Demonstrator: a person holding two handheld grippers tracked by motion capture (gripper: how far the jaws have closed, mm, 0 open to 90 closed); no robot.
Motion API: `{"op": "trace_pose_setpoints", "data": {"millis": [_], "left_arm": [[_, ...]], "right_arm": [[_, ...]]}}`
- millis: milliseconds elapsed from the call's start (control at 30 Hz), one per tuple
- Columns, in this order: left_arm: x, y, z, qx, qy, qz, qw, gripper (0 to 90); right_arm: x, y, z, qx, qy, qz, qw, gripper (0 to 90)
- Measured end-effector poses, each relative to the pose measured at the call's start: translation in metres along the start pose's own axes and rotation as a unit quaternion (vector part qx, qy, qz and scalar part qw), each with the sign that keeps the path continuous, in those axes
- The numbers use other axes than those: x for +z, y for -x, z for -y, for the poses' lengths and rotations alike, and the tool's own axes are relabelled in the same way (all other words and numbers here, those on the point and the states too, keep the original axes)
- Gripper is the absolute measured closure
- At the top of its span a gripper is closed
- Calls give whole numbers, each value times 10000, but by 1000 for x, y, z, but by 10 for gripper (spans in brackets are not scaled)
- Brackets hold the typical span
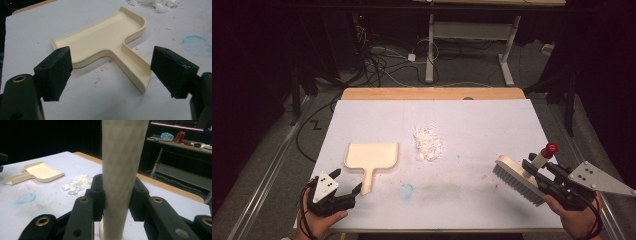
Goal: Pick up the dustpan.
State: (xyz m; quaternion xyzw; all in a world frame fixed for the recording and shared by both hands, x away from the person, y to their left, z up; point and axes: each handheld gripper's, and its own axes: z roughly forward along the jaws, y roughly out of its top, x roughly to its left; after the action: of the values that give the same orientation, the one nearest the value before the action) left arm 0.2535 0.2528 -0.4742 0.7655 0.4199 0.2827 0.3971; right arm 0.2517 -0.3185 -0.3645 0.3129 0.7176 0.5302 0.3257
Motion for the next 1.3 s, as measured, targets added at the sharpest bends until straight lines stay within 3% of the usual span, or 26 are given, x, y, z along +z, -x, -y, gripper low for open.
{"op": "trace_pose_setpoints", "data": {"millis": [200, 233, 267, 367, 467, 500, 567, 600, 667, 700, 733, 767, 800, 933, 967, 1033, 1133, 1167, 1200, 1300], "left_arm": [[-1, -1, 3, -133, -55, 0, 9999, 175], [-1, -2, 3, -191, -77, 5, 9998, 175], [0, -3, 2, -371, -179, 90, 9991, 175], [3, -5, -1, -485, -462, 55, 9977, 175], [2, -4, -5, -556, -526, 34, 9971, 176], [1, -4, -7, -695, -535, 151, 9960, 176], [3, -4, -12, -1066, -850, 208, 9904, 181], [5, -5, -14, -1294, -1062, 231, 9856, 193], [12, -7, -14, -1792, -1483, 267, 9722, 211], [12, -7, -14, -1792, -1483, 267, 9722, 218], [17, -8, -14, -1907, -1621, 337, 9676, 219], [25, -4, -15, -1881, -1817, 301, 9647, 220], [29, -2, -18, -1841, -1853, 332, 9647, 221], [40, 12, -38, -1581, -1733, 382, 9713, 234], [44, 16, -42, -1507, -1769, 388, 9719, 243], [56, 25, -45, -1328, -1955, 260, 9713, 242], [75, 31, -44, -1233, -2206, 32, 9675, 243], [78, 32, -45, -1206, -2148, -136, 9691, 253], [80, 33, -46, -1195, -2146, -249, 9690, 264], [84, 28, -46, -1316, -2113, -263, 9682, 228]], "right_arm": [[-3, 2, -1, 27, 14, 78, 10000, 704], [-4, 3, -2, 13, 54, 109, 9999, 704], [-4, 3, -1, 66, 48, 129, 9999, 704], [-3, 5, 0, 56, 4, 187, 9998, 704], [-2, 6, 1, 35, -20, 242, 9997, 704], [-2, 6, 2, 27, -24, 249, 9997, 704], [-2, 6, 3, 41, -50, 269, 9996, 704], [-2, 6, 4, 63, -88, 276, 9996, 704], [-1, 7, 4, 39, -91, 281, 9996, 704], [0, 7, 4, 31, -110, 280, 9995, 704], [0, 6, 4, 32, -131, 283, 9995, 704], [1, 5, 4, 28, -136, 260, 9996, 704], [2, 5, 5, 0, -148, 254, 9996, 704], [3, 4, 5, -4, -210, 261, 9994, 704], [4, 4, 5, 4, -215, 256, 9994, 704], [4, 3, 6, -1, -216, 261, 9994, 703], [4, 3, 6, -21, -220, 262, 9994, 704], [4, 3, 7, -4, -233, 251, 9994, 704], [4, 3, 7, -4, -250, 241, 9994, 704], [4, 3, 8, -15, -235, 234, 9994, 703]]}}
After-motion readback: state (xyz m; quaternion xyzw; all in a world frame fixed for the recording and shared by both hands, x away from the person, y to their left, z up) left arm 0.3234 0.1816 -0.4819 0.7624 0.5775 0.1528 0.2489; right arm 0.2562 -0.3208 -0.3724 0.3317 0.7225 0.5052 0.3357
